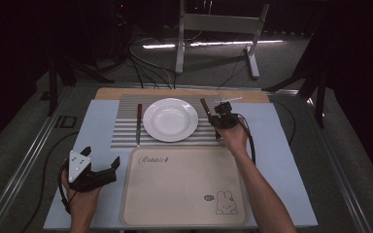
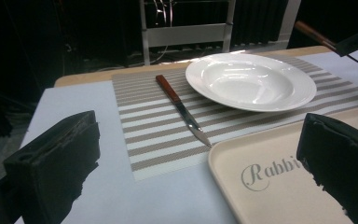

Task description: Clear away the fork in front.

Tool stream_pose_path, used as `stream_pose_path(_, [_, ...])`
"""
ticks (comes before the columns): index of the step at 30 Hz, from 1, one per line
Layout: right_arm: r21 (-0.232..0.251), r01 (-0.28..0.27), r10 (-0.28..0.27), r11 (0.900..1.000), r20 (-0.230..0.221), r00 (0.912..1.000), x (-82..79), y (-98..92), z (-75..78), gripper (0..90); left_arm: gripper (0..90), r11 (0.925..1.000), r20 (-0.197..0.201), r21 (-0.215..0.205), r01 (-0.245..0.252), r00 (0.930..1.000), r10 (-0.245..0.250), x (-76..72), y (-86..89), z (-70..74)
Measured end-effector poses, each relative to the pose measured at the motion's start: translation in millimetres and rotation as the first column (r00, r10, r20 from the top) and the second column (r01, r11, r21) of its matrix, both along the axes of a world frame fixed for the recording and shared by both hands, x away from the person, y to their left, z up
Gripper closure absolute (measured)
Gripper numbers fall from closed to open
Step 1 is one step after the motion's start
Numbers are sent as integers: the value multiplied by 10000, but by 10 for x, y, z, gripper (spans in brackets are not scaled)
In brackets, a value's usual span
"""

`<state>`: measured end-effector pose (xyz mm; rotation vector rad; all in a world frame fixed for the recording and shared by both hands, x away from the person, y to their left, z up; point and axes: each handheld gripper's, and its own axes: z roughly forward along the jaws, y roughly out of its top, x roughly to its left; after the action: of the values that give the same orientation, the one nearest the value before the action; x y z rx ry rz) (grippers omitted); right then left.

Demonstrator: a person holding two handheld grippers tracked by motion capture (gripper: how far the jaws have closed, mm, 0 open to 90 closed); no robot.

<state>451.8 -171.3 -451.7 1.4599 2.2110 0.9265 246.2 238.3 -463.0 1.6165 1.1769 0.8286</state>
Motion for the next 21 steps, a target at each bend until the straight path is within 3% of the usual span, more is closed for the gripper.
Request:
stream_pose_path(3, [172,-172,168,9997,208,9996,-97,-2,46,779,1,10000,-149,75,8,9999,-7,13,-42,24])
stream_pose_path(8, [481,-378,357,9981,437,9984,-235,-1,107,779,1,9994,-363,-173,296,9989,-302,64,-116,107])
stream_pose_path(17, [794,-800,712,9936,1085,9915,-466,38,230,779,1,9966,-182,-97,815,9965,-817,185,-328,282])
stream_pose_path(21, [854,-1080,963,9905,1309,9867,-546,98,276,779,2,9946,-175,-436,942,9953,-951,293,-411,344])
